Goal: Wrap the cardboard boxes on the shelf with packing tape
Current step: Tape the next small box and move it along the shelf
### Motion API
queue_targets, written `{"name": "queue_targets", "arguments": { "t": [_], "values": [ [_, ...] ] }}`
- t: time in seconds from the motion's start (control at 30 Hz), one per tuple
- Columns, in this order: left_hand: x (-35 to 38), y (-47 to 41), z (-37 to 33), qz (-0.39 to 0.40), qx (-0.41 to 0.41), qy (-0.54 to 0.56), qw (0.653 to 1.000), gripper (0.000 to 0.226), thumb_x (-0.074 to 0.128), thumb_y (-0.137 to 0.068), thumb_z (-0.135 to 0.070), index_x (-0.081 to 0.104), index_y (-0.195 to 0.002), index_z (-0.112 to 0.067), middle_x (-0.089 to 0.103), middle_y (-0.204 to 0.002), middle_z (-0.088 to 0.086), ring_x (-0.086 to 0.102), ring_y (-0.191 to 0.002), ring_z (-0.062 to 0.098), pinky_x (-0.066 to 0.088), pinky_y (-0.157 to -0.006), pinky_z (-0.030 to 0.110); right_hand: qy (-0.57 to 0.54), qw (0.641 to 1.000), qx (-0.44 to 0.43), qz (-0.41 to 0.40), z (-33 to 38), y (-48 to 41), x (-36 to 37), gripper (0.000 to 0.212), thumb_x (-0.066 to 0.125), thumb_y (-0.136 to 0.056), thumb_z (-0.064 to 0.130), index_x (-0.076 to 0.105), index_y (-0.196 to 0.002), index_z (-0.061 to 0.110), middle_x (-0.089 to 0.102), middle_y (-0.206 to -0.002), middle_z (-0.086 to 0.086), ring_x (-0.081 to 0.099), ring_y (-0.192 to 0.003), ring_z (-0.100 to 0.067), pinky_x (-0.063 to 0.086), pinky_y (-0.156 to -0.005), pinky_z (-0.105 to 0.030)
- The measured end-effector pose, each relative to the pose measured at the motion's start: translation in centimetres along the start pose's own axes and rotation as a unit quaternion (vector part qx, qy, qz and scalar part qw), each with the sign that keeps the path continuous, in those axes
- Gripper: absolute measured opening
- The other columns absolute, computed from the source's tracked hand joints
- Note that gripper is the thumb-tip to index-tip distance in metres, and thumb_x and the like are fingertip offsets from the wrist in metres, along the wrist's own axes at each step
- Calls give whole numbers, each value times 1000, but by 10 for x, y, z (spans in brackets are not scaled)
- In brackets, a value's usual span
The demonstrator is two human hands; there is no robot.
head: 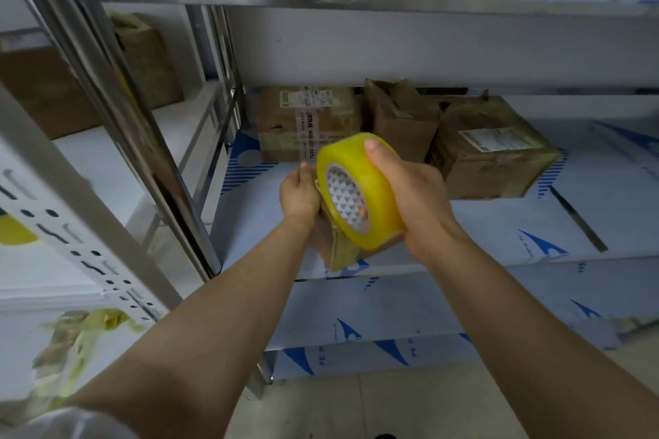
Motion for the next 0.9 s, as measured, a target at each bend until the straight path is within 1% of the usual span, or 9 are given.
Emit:
{"name": "queue_targets", "arguments": {
  "t": [0.13,0.23,0.3,0.4,0.53,0.63,0.77,0.83,0.9],
  "values": [
    [-1,3,-3,-6,8,-4,1000,37,37,-102,-31,67,-106,-9,65,-104,6,60,-100,22,47,-95,33,35,999,35,21,-25,38,-30,30,68,-75,49,72,-88,21,72,-71,5,69,-67,-9,55,-60,-24],
    [0,4,-3,2,7,11,1000,35,37,-102,-30,67,-104,-11,67,-102,7,62,-97,22,49,-92,31,75,996,44,30,-57,56,-39,47,63,-66,57,72,-72,11,70,-69,-9,68,-69,-22,55,-66,-35],
    [0,5,-2,6,0,17,1000,36,37,-102,-31,67,-104,-11,68,-102,10,64,-96,23,50,-92,33,89,995,40,21,-70,58,-40,57,63,-66,57,61,-66,0,58,-61,-20,58,-59,-23,50,-59,-30],
    [0,5,-4,23,-21,46,998,37,36,-103,-32,66,-99,-11,68,-92,9,65,-92,26,52,-88,33,84,996,25,0,-82,55,-38,43,67,-79,42,53,-59,6,45,-47,-2,46,-45,-9,40,-46,-17],
    [6,6,-15,115,-52,16,992,40,53,-90,-54,67,-93,-17,71,-82,0,67,-78,13,51,-72,25,52,998,42,10,-99,52,-34,33,67,-85,27,57,-61,6,51,-43,6,52,-40,-3,42,-42,-15],
    [5,1,-13,128,-43,-62,989,34,66,-87,-40,66,-102,-9,71,-90,5,68,-87,20,54,-77,28,29,998,47,0,-110,48,-30,35,67,-84,29,61,-67,-1,57,-53,-3,56,-46,-8,46,-45,-20],
    [4,-13,-15,152,-44,-115,981,36,51,-96,-41,66,-99,-9,69,-101,12,66,-99,28,50,-95,38,15,999,45,-12,-114,47,-27,39,67,-82,33,62,-67,-3,59,-51,-3,57,-45,-6,46,-44,-19],
    [5,-23,-25,137,-14,-276,951,53,34,-100,-48,59,-116,-4,62,-120,17,56,-116,33,38,-107,46,22,999,41,-11,-115,47,-27,41,67,-82,34,61,-66,-3,58,-49,-3,57,-44,-7,46,-44,-20],
    [15,-16,-38,100,50,-552,826,74,16,-96,-61,40,-140,-5,43,-142,20,35,-135,36,14,-115,56,23,999,43,-12,-114,46,-27,42,67,-83,34,60,-66,-4,57,-50,-4,57,-44,-8,46,-44,-20]
  ]
}}
Point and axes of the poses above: each hand's wrist, its own y-axis away from the middle knuckle, its own x-axis out of the palm, z = x × y, the point moved 4 cm from there along -y, towards the middle knuckle
